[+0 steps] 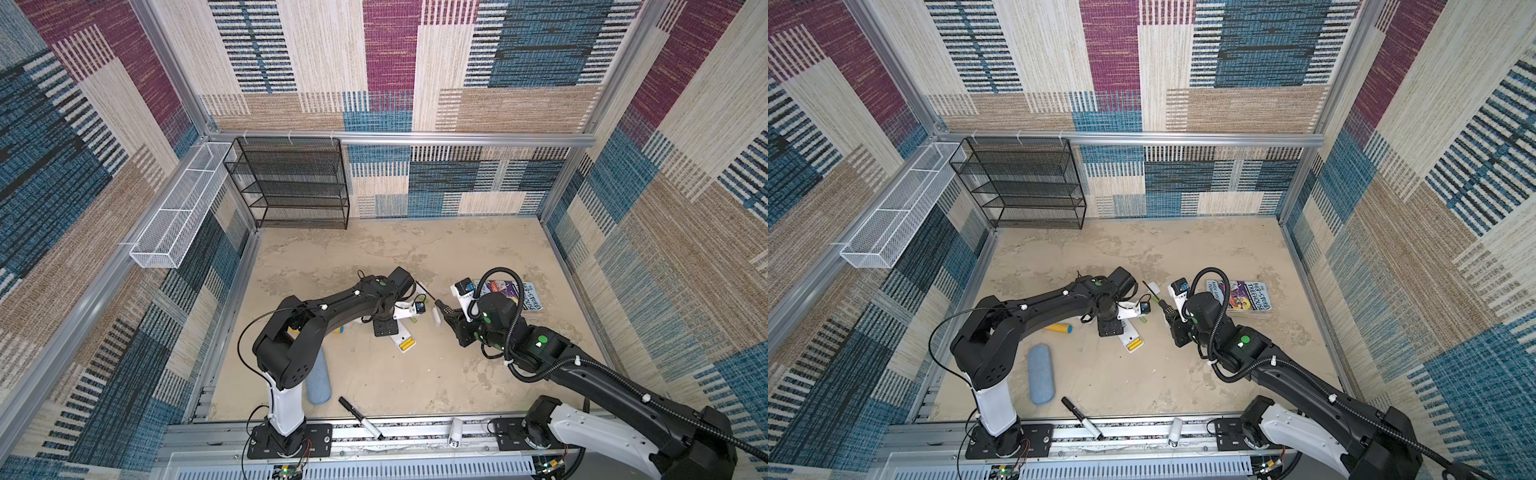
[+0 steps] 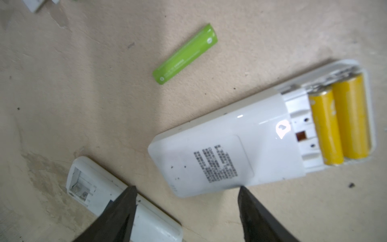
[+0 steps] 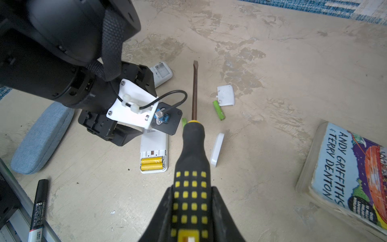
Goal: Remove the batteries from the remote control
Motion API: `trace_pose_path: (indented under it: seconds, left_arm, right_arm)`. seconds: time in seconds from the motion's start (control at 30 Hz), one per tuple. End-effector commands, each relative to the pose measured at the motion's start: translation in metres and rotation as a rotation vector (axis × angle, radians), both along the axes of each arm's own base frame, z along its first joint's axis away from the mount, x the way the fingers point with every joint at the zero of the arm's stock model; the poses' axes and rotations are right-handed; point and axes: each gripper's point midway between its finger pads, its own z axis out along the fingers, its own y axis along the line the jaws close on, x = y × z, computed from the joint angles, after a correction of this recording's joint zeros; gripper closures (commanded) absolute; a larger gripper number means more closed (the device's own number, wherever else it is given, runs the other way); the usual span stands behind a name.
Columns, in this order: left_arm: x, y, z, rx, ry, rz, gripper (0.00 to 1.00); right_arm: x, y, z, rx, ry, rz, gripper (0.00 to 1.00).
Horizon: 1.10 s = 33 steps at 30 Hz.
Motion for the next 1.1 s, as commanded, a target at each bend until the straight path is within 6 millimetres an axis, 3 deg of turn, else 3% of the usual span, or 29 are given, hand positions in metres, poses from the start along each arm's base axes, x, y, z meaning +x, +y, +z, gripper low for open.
trace_pose_path:
  seconds: [0.0, 0.27, 0.5, 0.9, 1.07]
  left_arm:
    - [0.001, -0.010, 0.002, -0.031, -0.002, -0.053, 0.21]
    - [-0.007, -0.011, -0.002, -0.008, 0.042, -0.175, 0.20]
    - [-0.001, -0.010, -0.005, 0.029, 0.038, -0.253, 0.20]
    - [0.014, -0.032, -0.012, -0.021, -0.007, -0.310, 0.20]
    - [0.012, -0.035, -0.013, -0.035, -0.005, -0.309, 0.20]
  right_arm:
    - [0.003, -0.002, 0.010, 0.021, -0.035, -0.018, 1.00]
    - [0.002, -0.005, 0.016, 0.041, -0.045, -0.033, 1.00]
    - [0.002, -0.007, 0.019, 0.046, -0.052, -0.041, 1.00]
    - [0.003, -0.010, 0.023, 0.052, -0.067, -0.054, 1.00]
    - [0.004, -0.011, 0.022, 0.047, -0.067, -0.057, 1.00]
